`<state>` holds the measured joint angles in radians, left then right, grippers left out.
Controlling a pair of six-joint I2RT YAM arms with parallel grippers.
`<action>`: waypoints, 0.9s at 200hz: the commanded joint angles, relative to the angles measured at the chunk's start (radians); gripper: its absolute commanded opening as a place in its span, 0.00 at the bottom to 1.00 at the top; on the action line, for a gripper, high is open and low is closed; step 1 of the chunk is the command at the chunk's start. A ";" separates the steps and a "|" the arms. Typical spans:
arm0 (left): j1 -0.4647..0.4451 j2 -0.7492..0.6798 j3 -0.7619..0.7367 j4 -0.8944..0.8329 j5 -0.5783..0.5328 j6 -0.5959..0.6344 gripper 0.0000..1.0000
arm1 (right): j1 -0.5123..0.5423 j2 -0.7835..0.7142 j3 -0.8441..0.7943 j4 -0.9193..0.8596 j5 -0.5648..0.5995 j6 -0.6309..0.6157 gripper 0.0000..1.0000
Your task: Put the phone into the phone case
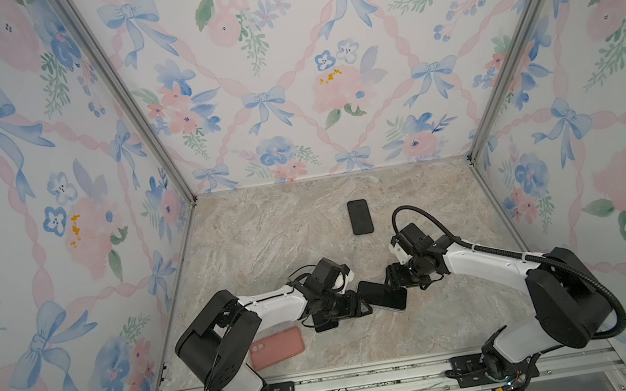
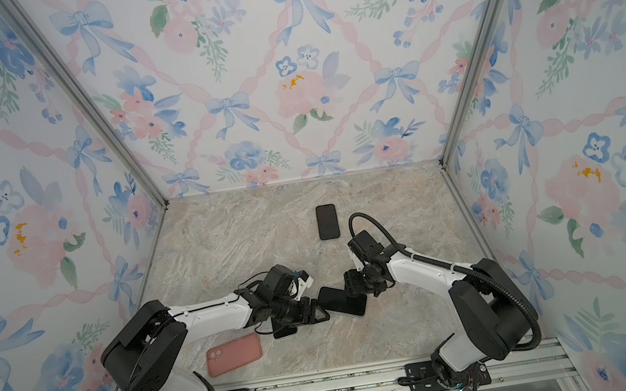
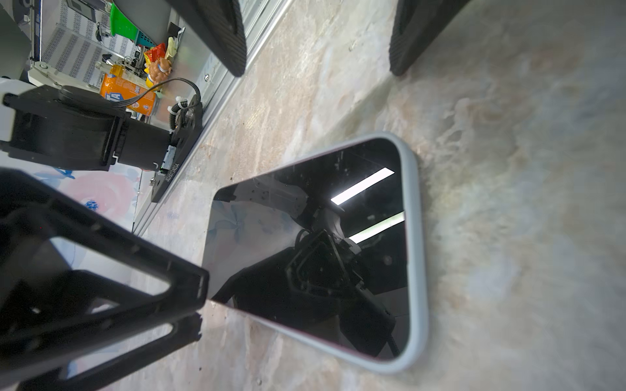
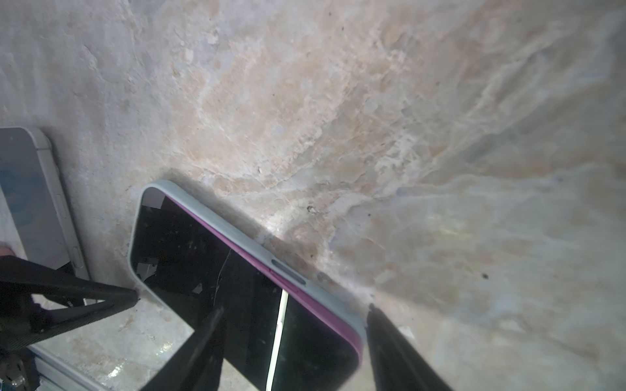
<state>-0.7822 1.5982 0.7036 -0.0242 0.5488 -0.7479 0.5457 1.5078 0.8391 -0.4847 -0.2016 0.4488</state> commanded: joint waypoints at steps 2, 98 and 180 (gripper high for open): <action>-0.006 0.047 0.025 -0.006 -0.016 -0.009 0.69 | 0.009 0.009 -0.007 0.019 -0.045 -0.027 0.69; 0.007 0.230 0.116 0.084 0.029 -0.024 0.65 | 0.040 -0.060 -0.089 0.010 -0.050 0.031 0.71; 0.030 0.345 0.237 0.071 0.091 0.001 0.42 | 0.111 -0.153 -0.184 0.094 -0.070 0.192 0.64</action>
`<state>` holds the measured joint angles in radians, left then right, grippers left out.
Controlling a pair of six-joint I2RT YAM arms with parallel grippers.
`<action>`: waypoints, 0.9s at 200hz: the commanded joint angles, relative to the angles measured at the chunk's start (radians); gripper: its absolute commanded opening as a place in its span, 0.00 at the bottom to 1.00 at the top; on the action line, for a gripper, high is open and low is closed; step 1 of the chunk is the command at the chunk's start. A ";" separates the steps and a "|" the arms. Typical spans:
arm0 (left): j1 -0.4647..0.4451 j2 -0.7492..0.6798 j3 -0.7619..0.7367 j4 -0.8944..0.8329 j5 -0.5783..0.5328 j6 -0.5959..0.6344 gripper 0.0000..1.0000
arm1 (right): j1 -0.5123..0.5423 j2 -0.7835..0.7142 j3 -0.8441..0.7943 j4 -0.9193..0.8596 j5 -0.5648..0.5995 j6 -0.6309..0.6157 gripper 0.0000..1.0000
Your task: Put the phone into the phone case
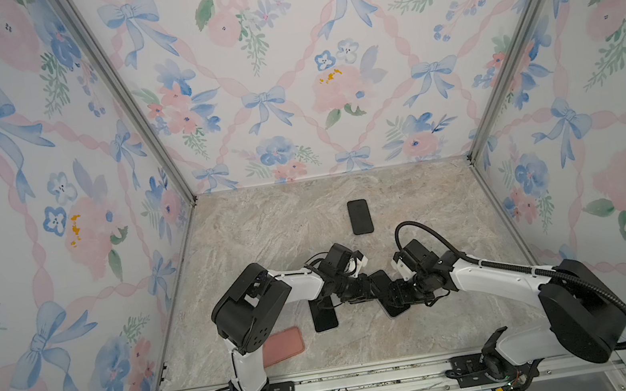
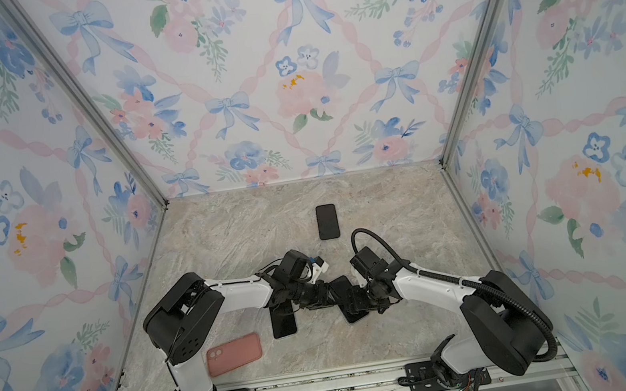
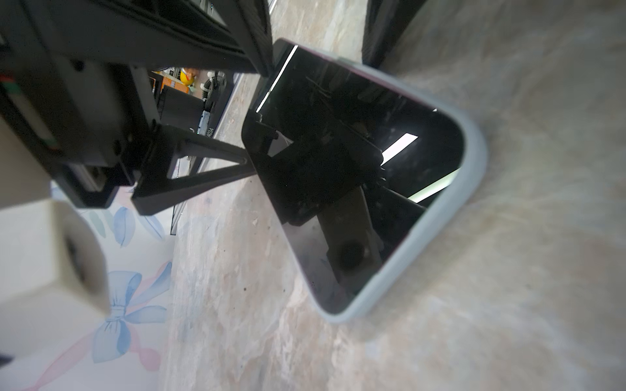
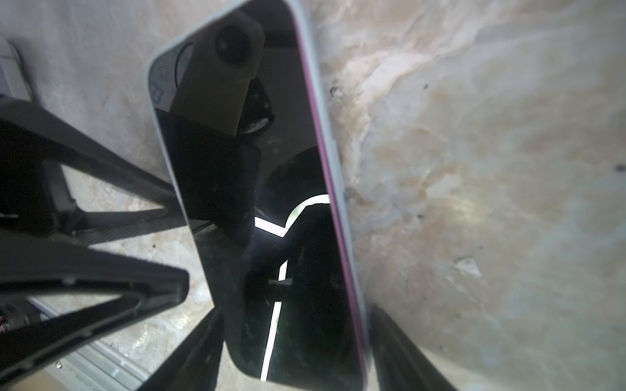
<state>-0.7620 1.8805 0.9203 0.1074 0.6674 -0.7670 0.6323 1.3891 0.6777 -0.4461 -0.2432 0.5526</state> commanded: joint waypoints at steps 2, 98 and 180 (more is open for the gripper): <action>0.011 0.066 0.024 -0.062 -0.028 0.021 0.41 | 0.026 -0.035 -0.024 0.059 -0.028 0.094 0.64; 0.023 -0.099 -0.008 -0.260 -0.170 0.023 0.39 | 0.109 -0.263 -0.041 -0.150 0.259 0.401 0.58; -0.134 -0.165 0.000 -0.275 -0.250 -0.236 0.47 | 0.295 -0.408 -0.136 -0.092 0.446 0.759 0.55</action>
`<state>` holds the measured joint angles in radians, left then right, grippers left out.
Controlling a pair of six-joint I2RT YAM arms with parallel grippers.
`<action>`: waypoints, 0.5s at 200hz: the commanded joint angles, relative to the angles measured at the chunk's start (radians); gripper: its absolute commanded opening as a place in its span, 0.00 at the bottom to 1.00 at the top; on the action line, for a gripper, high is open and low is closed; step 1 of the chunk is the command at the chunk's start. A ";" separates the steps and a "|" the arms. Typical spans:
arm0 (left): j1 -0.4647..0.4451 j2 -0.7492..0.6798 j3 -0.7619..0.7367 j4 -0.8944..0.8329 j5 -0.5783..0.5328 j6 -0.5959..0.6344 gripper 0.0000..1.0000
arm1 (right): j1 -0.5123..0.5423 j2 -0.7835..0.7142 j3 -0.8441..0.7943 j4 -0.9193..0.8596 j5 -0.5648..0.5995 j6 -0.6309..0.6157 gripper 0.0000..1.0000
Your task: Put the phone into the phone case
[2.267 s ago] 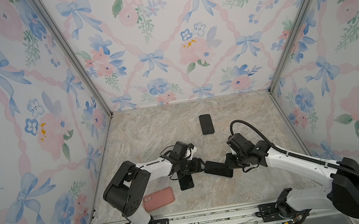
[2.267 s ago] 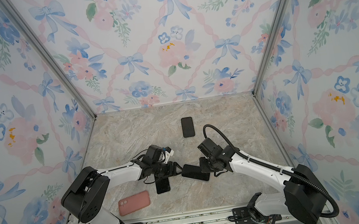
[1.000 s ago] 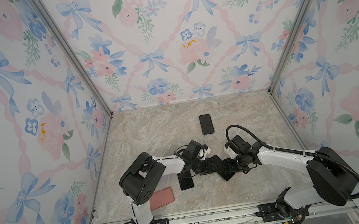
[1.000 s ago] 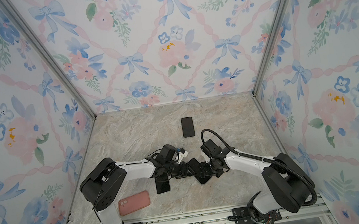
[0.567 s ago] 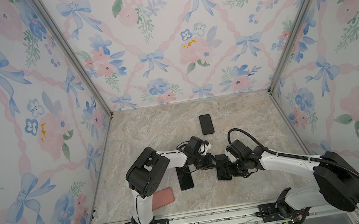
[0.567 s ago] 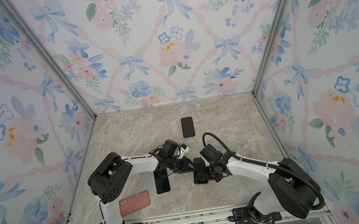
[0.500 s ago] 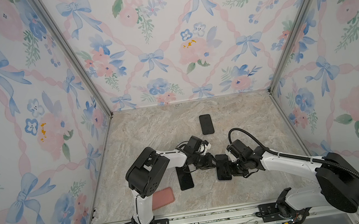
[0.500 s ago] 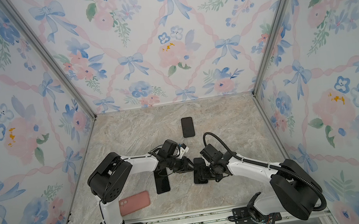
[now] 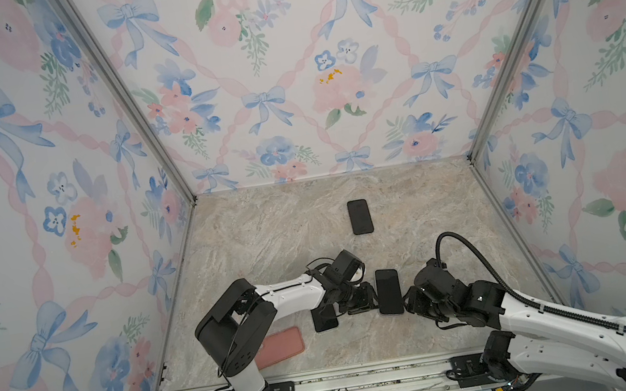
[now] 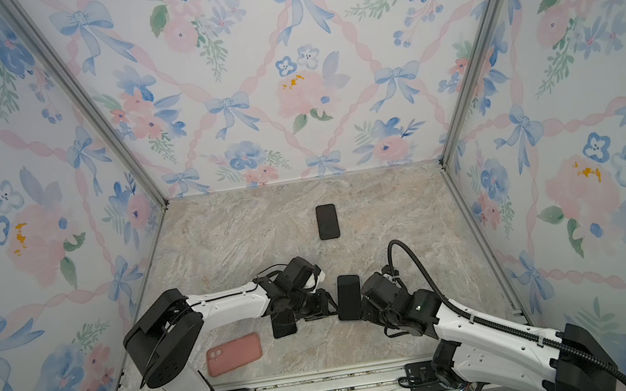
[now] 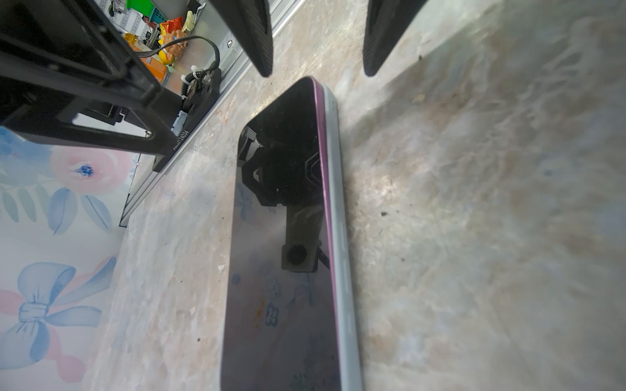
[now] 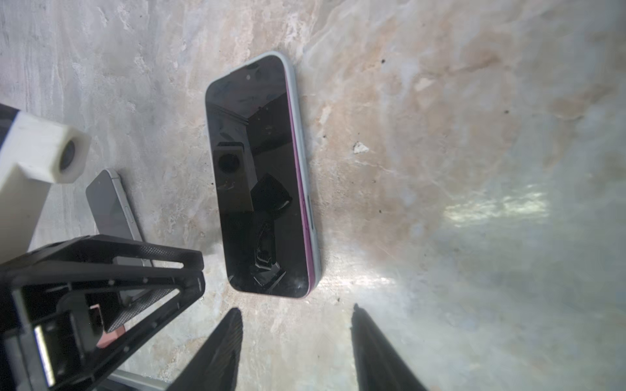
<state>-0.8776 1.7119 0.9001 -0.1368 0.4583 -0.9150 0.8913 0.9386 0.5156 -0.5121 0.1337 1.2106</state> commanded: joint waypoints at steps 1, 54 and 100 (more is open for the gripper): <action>-0.019 0.004 0.022 -0.030 -0.041 -0.090 0.47 | 0.037 0.045 0.030 -0.034 0.068 0.098 0.55; -0.038 0.051 0.070 -0.093 -0.056 -0.099 0.43 | -0.029 0.188 0.063 0.019 -0.096 -0.047 0.51; -0.042 0.065 0.083 -0.094 -0.049 -0.096 0.36 | -0.067 0.213 0.058 0.038 -0.139 -0.108 0.48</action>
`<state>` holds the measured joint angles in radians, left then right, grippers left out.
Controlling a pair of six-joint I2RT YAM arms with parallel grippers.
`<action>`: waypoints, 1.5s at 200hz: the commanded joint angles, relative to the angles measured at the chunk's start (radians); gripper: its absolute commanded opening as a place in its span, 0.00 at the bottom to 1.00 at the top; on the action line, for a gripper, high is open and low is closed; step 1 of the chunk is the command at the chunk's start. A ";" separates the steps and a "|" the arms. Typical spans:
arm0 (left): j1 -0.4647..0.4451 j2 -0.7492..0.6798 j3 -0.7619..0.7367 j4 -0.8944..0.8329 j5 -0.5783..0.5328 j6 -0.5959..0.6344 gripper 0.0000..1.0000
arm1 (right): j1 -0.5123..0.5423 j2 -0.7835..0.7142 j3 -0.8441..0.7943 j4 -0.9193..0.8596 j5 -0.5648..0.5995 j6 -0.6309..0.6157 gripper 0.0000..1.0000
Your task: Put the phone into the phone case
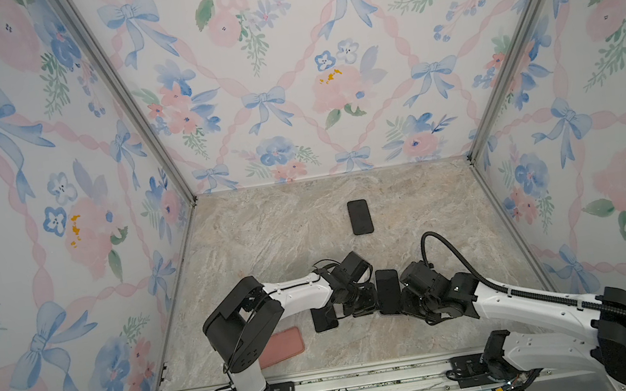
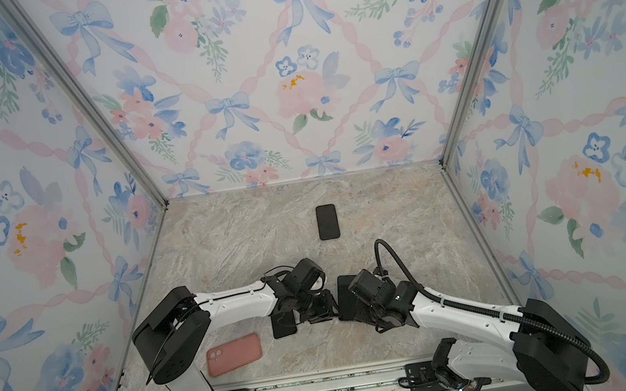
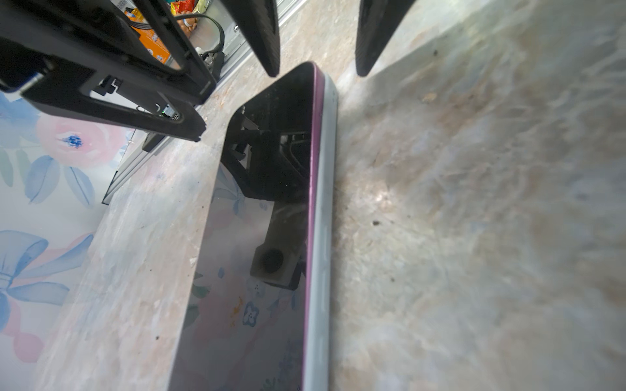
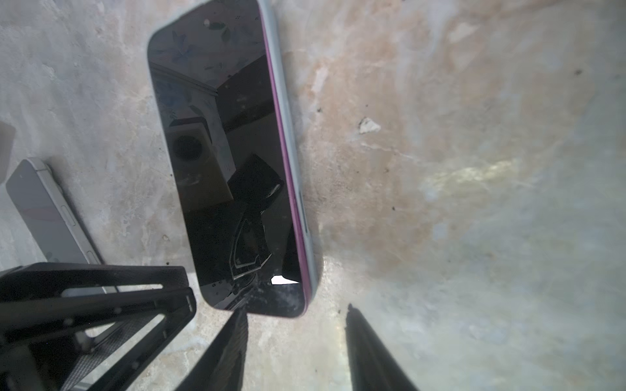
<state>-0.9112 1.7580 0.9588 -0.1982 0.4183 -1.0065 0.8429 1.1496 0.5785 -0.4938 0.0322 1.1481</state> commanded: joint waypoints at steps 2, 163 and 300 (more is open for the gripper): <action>-0.009 0.020 0.026 -0.032 -0.009 -0.004 0.36 | -0.020 0.002 -0.007 0.022 -0.040 -0.046 0.48; -0.028 0.086 0.055 -0.032 0.030 0.020 0.08 | -0.030 0.045 -0.100 0.146 -0.072 -0.060 0.43; -0.029 0.143 0.050 -0.032 0.030 0.042 0.03 | -0.007 0.077 -0.088 0.182 -0.083 -0.061 0.38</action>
<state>-0.9260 1.8393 1.0203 -0.2192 0.4759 -0.9894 0.8253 1.2018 0.4953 -0.3363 -0.0490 1.1023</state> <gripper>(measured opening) 0.050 0.383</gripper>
